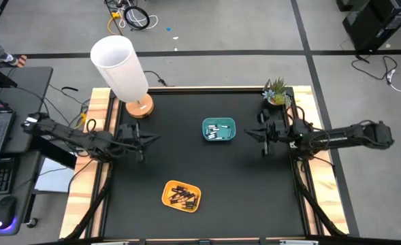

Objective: Sort batteries
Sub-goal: Return to Home Position

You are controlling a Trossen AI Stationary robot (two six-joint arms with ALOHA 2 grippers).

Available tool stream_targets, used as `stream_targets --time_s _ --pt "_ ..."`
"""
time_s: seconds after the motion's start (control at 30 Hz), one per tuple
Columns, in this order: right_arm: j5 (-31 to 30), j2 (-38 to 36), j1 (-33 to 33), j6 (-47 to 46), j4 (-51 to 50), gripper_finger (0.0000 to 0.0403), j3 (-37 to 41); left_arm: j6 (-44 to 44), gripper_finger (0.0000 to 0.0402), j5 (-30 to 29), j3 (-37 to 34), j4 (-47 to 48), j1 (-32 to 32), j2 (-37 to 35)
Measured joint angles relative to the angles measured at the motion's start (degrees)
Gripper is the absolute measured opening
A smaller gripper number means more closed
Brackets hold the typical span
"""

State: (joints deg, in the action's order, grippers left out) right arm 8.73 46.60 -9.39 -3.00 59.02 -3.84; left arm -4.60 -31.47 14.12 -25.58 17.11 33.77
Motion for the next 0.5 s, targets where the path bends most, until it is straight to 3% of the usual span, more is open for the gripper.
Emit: stream_targets --time_s 0.27,0.5 --pt "16.0 -5.6 -16.4 -5.3 -0.3 0.0 2.9 -1.6 0.0015 0.7 -7.0 4.8 -2.1 -17.2" --pt "29.1 -12.7 -26.9 -10.6 -0.6 0.0 3.5 -2.0 0.0015 0.2 -7.3 15.3 -2.1 -27.1"
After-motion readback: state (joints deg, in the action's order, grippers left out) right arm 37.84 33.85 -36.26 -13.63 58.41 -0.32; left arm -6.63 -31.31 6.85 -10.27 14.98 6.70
